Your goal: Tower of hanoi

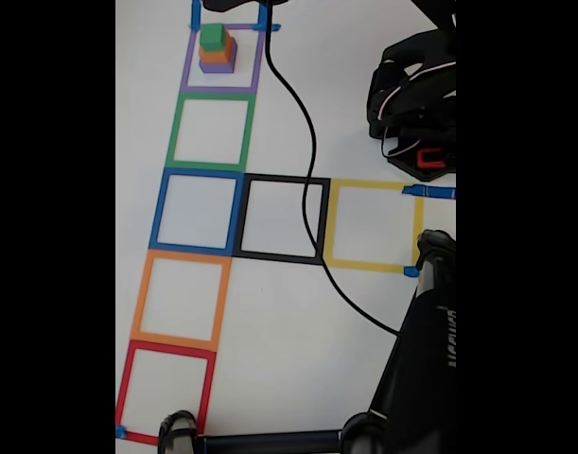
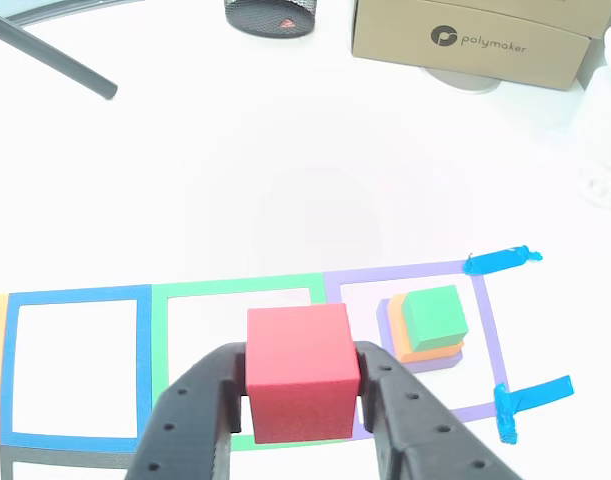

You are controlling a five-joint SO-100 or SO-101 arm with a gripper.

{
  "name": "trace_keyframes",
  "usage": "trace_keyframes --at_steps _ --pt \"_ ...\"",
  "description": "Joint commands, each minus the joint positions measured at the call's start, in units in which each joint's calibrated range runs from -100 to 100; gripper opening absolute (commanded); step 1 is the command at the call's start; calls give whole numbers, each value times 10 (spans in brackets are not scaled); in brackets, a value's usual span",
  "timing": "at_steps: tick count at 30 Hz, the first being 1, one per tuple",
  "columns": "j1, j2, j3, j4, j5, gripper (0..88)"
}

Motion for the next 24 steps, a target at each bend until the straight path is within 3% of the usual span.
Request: trace_keyframes --at_steps 1,5,12,24 --pt "10 -85 218 -152 5 9" --pt "0 -129 374 -263 5 9" --pt "-37 -134 624 -547 5 9" --pt "-65 131 759 -942 5 9"
